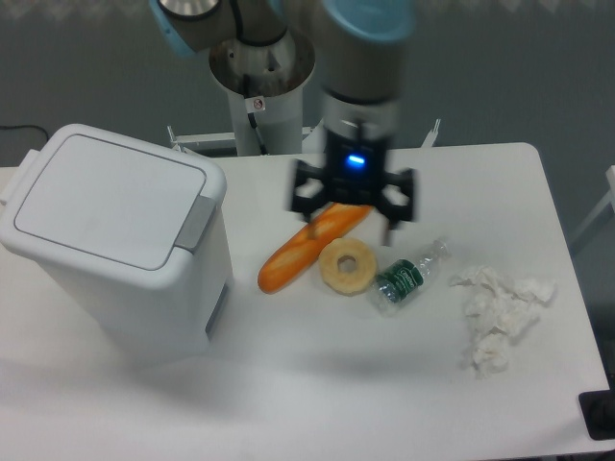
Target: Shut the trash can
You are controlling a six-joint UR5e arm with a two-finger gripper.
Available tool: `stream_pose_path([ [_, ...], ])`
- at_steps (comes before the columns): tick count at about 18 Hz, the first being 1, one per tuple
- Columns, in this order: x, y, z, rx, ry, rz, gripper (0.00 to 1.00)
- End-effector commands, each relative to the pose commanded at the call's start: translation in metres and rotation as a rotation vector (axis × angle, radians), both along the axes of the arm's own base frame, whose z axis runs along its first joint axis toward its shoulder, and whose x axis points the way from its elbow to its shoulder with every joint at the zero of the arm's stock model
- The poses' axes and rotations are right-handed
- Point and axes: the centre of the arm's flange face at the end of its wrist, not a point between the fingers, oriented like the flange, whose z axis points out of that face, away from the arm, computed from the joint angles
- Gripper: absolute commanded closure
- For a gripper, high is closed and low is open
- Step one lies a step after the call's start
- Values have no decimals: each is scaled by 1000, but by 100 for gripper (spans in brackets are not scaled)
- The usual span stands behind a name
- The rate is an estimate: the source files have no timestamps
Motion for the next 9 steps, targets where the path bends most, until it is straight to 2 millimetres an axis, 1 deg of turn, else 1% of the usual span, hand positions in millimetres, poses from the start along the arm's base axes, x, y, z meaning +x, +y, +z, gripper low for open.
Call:
stream_pose_path([
  [1, -19, -10, -13, -2, 19, -15, 0],
  [3, -44, -21, -36, -19, 45, -38, 0],
  [4, -51, -26, -44, -66, 57, -47, 0],
  [5, -54, -29, -52, -115, 65, -61, 0],
  [7, -58, -29, -63, -159, 65, -88, 0],
  [8, -62, -32, -66, -165, 64, -98, 0],
  [9, -65, -36, -65, -174, 70, -126, 0],
])
